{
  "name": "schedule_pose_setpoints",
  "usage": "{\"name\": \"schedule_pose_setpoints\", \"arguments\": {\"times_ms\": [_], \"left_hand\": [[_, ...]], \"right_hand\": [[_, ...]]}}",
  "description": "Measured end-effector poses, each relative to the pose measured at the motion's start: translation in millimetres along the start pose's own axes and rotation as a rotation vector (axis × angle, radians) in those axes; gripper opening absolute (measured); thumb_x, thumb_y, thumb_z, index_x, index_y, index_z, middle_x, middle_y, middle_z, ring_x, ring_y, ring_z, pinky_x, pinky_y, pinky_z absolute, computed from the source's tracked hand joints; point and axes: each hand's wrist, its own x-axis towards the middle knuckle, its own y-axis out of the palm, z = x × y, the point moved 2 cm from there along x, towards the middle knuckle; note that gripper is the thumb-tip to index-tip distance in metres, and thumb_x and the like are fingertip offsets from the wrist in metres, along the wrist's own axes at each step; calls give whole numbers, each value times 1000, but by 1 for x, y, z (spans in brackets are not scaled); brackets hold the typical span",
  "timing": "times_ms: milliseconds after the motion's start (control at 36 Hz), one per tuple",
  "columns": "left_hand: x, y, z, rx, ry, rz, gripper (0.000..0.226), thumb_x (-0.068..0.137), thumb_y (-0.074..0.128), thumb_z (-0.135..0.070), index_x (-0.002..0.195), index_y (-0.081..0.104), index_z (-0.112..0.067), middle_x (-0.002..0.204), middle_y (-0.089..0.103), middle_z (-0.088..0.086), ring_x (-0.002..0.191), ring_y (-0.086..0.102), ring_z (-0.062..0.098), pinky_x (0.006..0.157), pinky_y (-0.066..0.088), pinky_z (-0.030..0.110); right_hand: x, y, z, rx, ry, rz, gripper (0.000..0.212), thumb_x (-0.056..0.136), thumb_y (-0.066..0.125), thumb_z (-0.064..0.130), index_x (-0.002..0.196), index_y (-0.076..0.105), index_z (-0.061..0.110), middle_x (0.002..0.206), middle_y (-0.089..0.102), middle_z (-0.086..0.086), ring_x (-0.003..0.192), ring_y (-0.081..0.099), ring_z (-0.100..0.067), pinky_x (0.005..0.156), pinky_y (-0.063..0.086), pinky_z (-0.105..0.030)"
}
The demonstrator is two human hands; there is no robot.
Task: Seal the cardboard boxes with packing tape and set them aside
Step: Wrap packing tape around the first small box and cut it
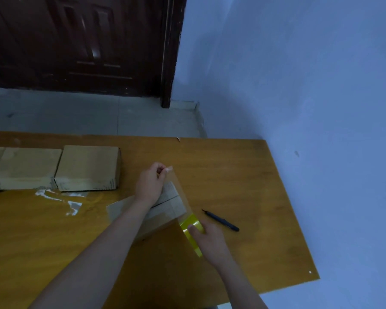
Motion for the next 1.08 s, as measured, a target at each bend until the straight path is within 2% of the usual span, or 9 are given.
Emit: {"name": "schedule_pose_setpoints", "arguments": {"times_ms": [167,306,472,556,611,667,778,972,1083], "left_hand": [[2,1,0,56,-13,24,15,97,52,-26,99,61,-14,88,61,-3,77,55,14,58,39,26],[3,1,0,89,-26,44,14,97,52,-22,95,62,-11,80,60,0,68,53,14,51,37,24],[11,2,0,101,-130,168,12,96,55,-17,97,64,-9,90,62,3,81,55,16,70,42,28],[16,2,3,73,-220,262,9,94,56,-12,91,64,-9,93,61,7,89,55,20,74,41,28],[18,3,4,48,-271,319,9,94,57,-12,90,64,-8,95,61,8,90,54,21,78,43,30],[20,4,5,25,-308,361,10,93,56,-12,95,65,-8,96,60,7,93,54,22,83,44,32],[21,5,8,9,-375,398,10,93,52,-9,98,61,-11,99,58,5,95,52,21,85,43,32],[19,10,6,113,-395,278,14,92,48,-9,96,59,-18,103,61,4,91,54,21,78,48,33],[8,3,-5,96,-175,39,12,96,51,-14,104,59,-17,96,63,1,81,57,16,65,44,27]], "right_hand": [[4,4,-5,-16,17,-4,25,95,52,33,89,64,13,69,55,0,59,50,-13,55,38,-27],[9,10,-8,-84,2,-27,26,95,51,34,92,62,12,67,50,1,57,45,-11,53,34,-26],[21,17,-5,-70,34,-15,26,95,51,31,72,48,20,62,41,6,51,37,-6,47,28,-19],[22,15,-5,-61,56,11,17,96,49,31,93,58,17,71,50,6,62,47,-6,55,35,-22],[22,15,-6,-37,68,29,27,96,48,32,112,59,13,84,58,2,75,55,-12,65,43,-26],[21,14,-5,-21,85,28,29,97,48,32,114,59,11,93,59,-3,84,57,-17,72,44,-30],[23,16,-6,-20,120,24,32,95,49,35,109,61,9,93,60,-6,85,58,-21,71,43,-31],[23,23,-12,32,159,-9,38,92,50,42,105,61,8,99,65,-12,89,62,-26,71,46,-34],[14,30,-9,138,130,-50,34,91,51,41,95,63,9,86,61,-5,80,59,-20,76,50,-39]]}}
